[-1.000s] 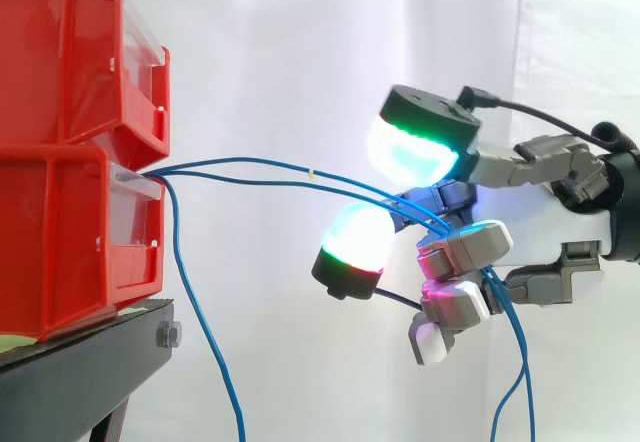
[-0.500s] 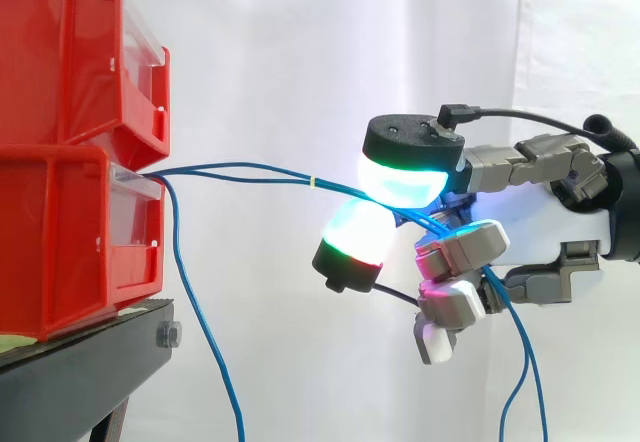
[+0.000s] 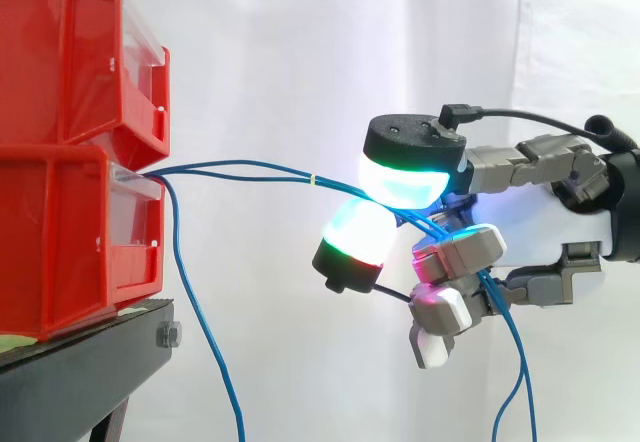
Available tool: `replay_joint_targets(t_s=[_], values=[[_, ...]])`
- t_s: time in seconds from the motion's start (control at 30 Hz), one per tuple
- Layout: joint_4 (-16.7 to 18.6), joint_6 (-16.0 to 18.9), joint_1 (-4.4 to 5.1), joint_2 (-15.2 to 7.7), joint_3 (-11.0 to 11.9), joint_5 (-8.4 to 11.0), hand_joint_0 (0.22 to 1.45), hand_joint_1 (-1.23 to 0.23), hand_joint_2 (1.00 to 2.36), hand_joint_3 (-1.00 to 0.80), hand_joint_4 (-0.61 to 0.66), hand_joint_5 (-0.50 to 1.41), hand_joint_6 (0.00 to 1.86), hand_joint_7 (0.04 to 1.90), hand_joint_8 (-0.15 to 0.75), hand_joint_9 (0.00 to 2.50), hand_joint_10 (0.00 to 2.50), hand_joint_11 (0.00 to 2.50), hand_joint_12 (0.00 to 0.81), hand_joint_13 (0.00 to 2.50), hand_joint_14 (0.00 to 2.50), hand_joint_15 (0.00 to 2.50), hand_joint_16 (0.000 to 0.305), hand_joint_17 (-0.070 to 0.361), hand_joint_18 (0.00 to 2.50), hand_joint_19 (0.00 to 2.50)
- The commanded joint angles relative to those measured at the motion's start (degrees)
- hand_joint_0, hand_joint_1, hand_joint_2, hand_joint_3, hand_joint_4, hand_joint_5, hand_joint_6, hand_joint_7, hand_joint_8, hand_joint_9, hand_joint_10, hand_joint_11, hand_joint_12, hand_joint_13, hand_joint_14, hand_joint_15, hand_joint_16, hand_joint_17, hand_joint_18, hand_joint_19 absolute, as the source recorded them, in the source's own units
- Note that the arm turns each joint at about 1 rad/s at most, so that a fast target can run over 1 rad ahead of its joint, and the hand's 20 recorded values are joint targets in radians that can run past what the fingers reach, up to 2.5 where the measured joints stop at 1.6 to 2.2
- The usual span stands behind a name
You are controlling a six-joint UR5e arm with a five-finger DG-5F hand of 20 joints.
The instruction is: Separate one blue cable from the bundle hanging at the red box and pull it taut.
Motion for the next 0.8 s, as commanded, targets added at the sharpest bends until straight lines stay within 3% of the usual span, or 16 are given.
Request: replay_joint_targets(t_s=[0.0, 0.23, 0.43, 0.57, 0.77], values=[[-0.05, -0.05, 0.04, 0.00, -0.03, 0.00, 0.78, -0.90, 1.02, -0.22, 0.06, -0.20, 0.96, 0.89, 0.332, 1.24, 0.00, 1.60, 0.364, 1.07, 0.03, 0.78, 0.047, 0.105, 0.81, 0.56], [-0.05, 0.12, 0.04, 0.00, -0.03, 0.00, 0.82, -0.94, 1.00, -0.50, 0.06, -0.19, 0.95, 0.90, 0.341, 1.26, 0.00, 1.60, 0.362, 1.06, 0.03, 0.75, 0.043, 0.097, 0.81, 0.50], [-0.14, 0.12, 0.04, 0.00, -0.03, 0.00, 0.82, -0.97, 1.00, -0.50, 0.05, -0.17, 0.95, 0.92, 0.341, 1.28, 0.00, 1.61, 0.354, 1.06, 0.03, 0.74, 0.041, 0.091, 0.80, 0.46], [-0.05, 0.03, 0.04, 0.00, -0.03, 0.00, 0.71, -0.98, 1.00, -0.50, 0.05, -0.15, 0.94, 0.98, 0.352, 1.31, 0.00, 1.60, 0.348, 1.05, 0.03, 0.74, 0.040, 0.089, 0.80, 0.47], [0.12, 0.03, 0.13, 0.00, -0.03, 0.00, 0.51, -0.83, 1.00, -0.50, 0.09, -0.13, 0.89, 1.00, 0.375, 1.36, 0.01, 1.51, 0.373, 1.07, 0.02, 0.72, 0.043, 0.096, 0.80, 0.51]])
